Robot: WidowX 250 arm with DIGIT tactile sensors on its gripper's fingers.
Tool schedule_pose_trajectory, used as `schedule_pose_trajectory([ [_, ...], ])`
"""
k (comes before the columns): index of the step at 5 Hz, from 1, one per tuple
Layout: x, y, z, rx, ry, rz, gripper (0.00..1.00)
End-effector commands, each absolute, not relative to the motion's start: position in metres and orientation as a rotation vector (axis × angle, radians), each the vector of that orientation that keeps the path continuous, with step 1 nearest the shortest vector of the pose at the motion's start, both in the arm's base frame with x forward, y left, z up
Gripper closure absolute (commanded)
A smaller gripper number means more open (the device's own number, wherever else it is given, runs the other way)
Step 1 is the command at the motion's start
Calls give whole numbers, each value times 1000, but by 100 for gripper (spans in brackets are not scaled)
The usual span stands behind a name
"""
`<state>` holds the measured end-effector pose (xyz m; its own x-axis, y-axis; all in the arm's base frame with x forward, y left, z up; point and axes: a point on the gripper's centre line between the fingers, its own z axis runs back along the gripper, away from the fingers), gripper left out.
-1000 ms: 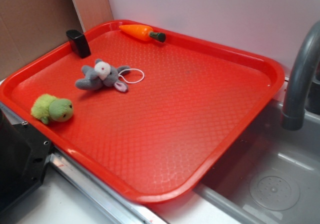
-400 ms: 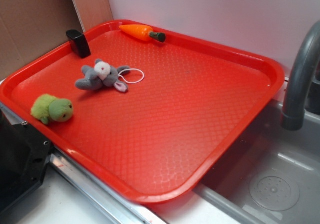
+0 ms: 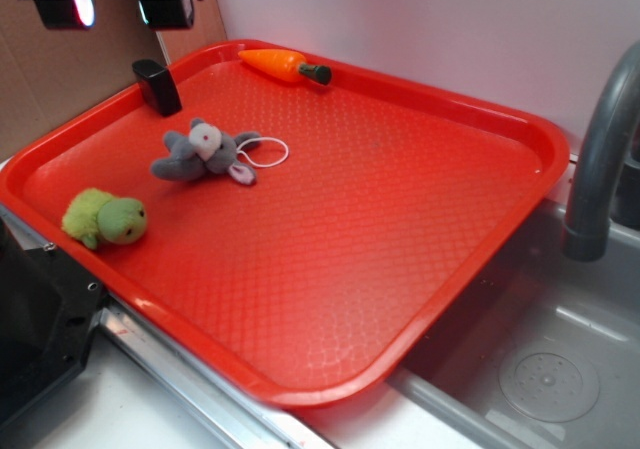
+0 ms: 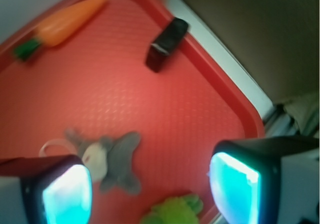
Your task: Grab the black box.
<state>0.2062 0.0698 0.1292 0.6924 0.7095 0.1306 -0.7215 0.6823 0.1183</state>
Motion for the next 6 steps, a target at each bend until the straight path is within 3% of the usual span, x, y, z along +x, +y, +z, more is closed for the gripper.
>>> schedule_pose_trajectory([
  [1,201,82,142,162,-123,833,0],
  [4,201,82,142,162,-123,833,0],
  [6,204,104,119,279,-322,982,0],
])
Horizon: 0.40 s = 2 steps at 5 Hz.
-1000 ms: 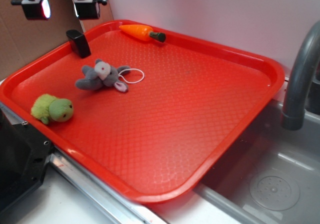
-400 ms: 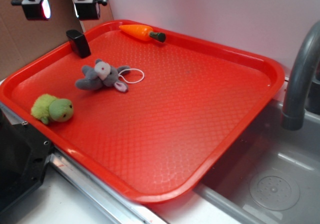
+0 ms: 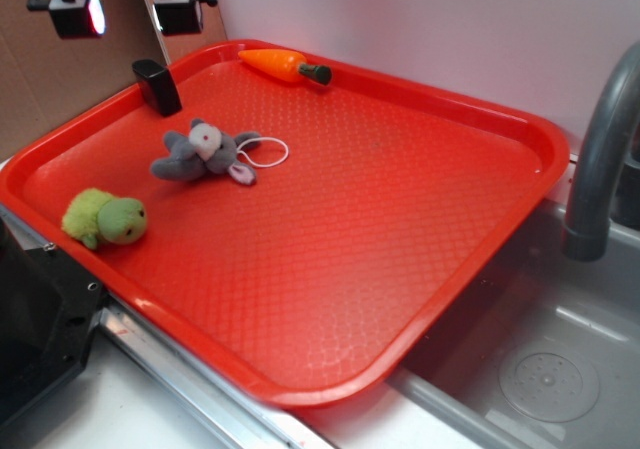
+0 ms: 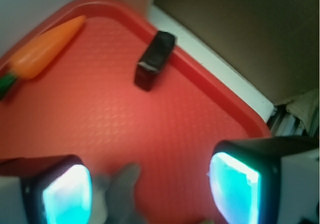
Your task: Grab the black box.
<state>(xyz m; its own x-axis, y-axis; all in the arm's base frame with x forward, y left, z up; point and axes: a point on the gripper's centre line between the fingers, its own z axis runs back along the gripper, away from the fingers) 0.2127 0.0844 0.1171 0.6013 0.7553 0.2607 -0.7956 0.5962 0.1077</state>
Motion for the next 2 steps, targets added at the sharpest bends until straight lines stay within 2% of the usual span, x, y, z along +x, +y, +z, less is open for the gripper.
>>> schedule_pose_trajectory([
  [1,208,108,114,345,-398,1021,0],
  [2,225,111,108,375,-431,1012,0],
])
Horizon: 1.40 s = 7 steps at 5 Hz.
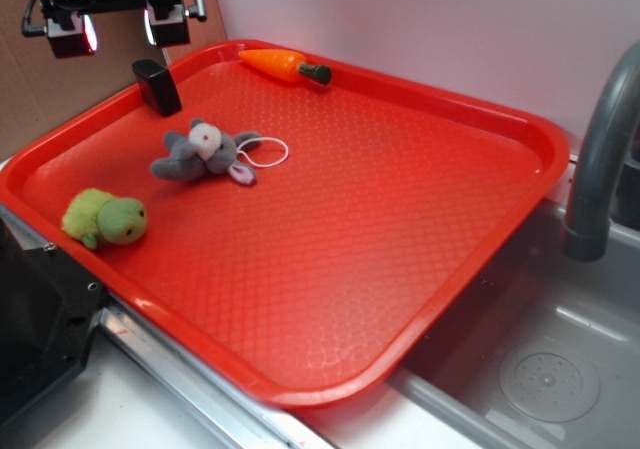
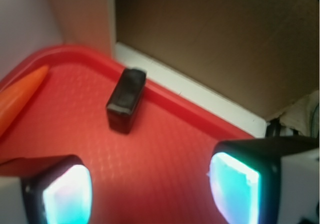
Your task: Grab the black box.
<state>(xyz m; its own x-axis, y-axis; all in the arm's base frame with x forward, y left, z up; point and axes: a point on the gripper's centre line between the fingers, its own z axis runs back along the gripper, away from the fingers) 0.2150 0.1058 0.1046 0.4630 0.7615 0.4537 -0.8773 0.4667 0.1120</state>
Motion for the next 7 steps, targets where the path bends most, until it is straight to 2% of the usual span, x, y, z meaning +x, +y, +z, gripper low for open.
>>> schedule_pose_trajectory([
  [1,244,116,91,361,-435,991,0],
  [3,252,141,75,288,-458,985,0],
  [4,247,146,70,333,-445,1059,0],
  [5,237,162,70,325,-451,1081,0],
  [7,235,173,48,316,-394,1087,0],
])
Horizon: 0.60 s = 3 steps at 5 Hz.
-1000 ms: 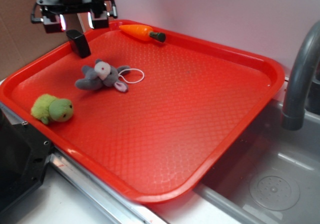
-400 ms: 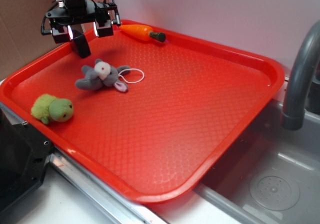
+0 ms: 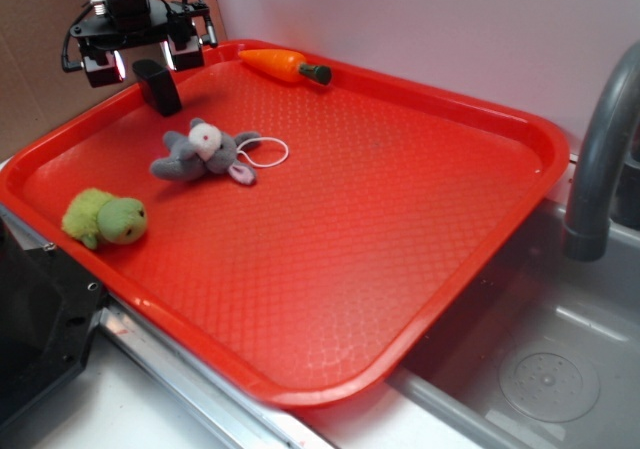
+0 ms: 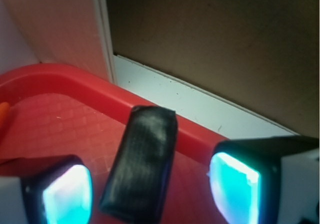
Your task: Grab the black box.
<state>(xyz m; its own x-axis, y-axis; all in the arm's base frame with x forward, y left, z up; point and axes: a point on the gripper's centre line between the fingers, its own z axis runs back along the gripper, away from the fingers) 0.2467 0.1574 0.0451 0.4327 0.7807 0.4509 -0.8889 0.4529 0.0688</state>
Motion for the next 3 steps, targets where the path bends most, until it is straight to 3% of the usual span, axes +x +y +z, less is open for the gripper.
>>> schedule_pose_trajectory([
  [1,250,174,32,326,-346,1061,0],
  [2,258,167,26,311,-313,1054,100],
  [3,243,151,59,298,-353,981,100],
])
